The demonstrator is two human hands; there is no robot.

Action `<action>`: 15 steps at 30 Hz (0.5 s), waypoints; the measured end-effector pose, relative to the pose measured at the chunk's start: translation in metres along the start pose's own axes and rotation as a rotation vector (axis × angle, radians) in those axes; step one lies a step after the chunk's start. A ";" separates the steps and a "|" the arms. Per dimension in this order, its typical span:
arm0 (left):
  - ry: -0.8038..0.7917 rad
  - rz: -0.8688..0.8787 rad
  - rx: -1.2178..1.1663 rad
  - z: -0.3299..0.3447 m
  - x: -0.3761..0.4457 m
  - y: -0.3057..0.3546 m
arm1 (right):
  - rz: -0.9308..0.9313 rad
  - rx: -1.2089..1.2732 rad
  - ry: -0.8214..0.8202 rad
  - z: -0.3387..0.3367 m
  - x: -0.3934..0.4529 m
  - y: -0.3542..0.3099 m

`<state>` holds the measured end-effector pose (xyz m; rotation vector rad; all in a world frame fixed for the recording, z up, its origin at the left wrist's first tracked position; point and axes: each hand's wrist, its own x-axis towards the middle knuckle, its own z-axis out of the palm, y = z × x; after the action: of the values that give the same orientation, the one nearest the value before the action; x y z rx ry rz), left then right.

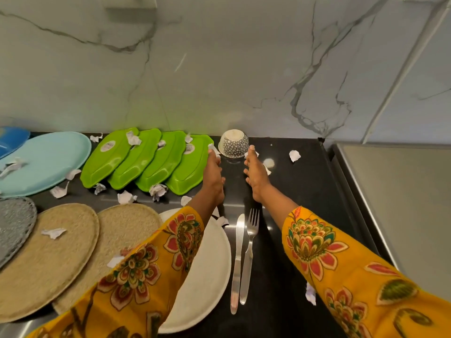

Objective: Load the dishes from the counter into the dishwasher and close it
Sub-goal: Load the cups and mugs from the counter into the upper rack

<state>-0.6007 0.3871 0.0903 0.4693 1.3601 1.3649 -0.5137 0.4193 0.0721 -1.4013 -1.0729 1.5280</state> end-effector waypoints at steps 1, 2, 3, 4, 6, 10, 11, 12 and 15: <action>0.002 -0.008 -0.001 0.003 0.007 0.000 | -0.007 -0.006 0.004 0.001 0.009 0.000; -0.001 -0.017 0.003 0.007 0.014 0.001 | -0.019 -0.012 0.008 0.002 0.017 -0.002; -0.007 -0.026 0.009 0.010 0.020 0.002 | -0.036 -0.019 0.013 0.003 0.025 -0.004; -0.012 -0.035 0.015 0.014 0.026 0.003 | -0.060 -0.029 0.016 0.004 0.033 -0.007; -0.021 -0.037 0.027 0.022 0.035 0.006 | -0.106 -0.036 0.027 0.004 0.049 -0.011; -0.026 -0.009 0.041 0.038 0.051 0.015 | -0.122 -0.048 0.023 0.000 0.074 -0.020; -0.021 -0.003 0.044 0.041 0.054 0.018 | -0.120 -0.056 0.023 -0.001 0.080 -0.021; -0.018 0.000 0.053 0.043 0.059 0.020 | -0.120 -0.073 0.024 -0.001 0.084 -0.023; -0.027 0.003 0.059 0.046 0.073 0.020 | -0.105 -0.121 0.006 0.003 0.092 -0.026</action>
<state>-0.5928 0.4750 0.0908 0.5276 1.3811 1.3193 -0.5240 0.5140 0.0665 -1.4070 -1.2333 1.4027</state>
